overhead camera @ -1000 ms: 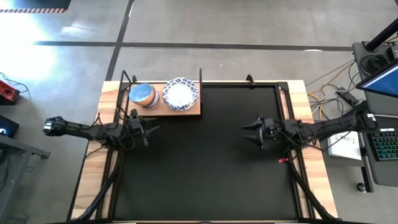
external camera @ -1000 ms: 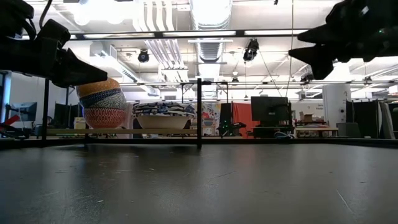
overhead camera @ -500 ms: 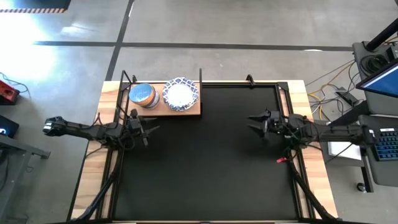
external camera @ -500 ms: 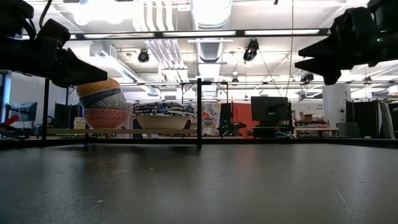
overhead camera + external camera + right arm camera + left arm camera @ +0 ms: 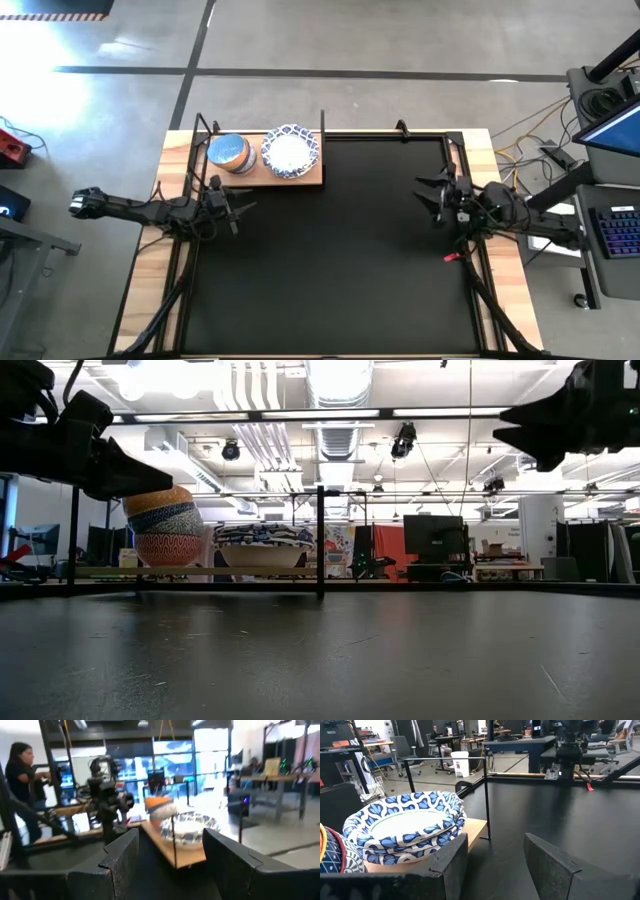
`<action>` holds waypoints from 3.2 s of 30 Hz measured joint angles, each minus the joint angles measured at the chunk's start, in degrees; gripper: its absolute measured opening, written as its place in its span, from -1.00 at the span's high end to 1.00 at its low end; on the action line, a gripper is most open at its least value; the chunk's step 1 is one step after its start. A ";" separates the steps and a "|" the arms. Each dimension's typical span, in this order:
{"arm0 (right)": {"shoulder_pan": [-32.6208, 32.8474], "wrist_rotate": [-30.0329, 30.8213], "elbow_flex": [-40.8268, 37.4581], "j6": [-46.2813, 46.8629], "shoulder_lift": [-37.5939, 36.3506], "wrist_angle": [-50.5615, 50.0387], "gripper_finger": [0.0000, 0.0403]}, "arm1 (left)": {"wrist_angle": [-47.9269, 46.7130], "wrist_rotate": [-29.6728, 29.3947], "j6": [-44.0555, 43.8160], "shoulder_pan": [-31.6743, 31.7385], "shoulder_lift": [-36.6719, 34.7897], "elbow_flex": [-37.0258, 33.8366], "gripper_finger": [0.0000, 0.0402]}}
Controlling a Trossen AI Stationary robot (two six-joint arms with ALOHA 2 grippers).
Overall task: Place and stack bowls onto a shelf
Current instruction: Return to Home Position
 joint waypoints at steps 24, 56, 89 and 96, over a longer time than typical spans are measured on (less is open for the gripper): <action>-7.76 0.07 0.11 -1.20 -0.26 0.14 -0.04 | 0.07 0.00 -0.01 0.00 0.00 0.01 0.12; -7.76 0.07 0.11 -1.18 0.95 0.13 -0.04 | -0.02 0.00 -0.02 0.02 0.02 0.02 0.12; -7.76 0.07 0.11 -1.17 0.95 0.15 -0.04 | 0.00 0.00 0.00 0.01 0.01 0.02 0.12; -7.76 0.07 0.11 -1.17 0.95 0.15 -0.04 | 0.02 0.00 -0.02 0.02 0.02 0.02 0.12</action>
